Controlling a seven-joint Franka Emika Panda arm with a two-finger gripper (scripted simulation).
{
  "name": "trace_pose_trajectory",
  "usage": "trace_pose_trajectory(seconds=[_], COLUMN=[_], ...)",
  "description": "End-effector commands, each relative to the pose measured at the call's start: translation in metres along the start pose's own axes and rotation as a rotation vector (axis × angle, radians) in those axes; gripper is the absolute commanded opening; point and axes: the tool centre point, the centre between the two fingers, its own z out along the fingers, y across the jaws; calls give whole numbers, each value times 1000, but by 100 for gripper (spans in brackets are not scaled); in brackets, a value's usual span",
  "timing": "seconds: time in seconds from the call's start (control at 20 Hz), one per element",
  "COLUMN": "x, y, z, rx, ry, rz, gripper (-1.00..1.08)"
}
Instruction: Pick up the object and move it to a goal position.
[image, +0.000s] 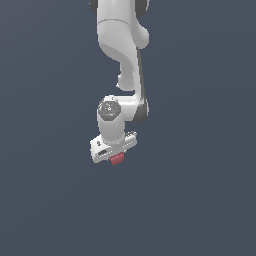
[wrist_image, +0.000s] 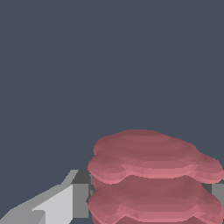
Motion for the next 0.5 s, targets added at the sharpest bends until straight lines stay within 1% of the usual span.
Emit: trace_pose_trajectory(seconds=[0.0,0.45], x=[5,31], y=[-5,-29], z=[-9,-60], rx=[-8,-53], ry=[8,47], rz=[19,130], gripper=[-100,-100])
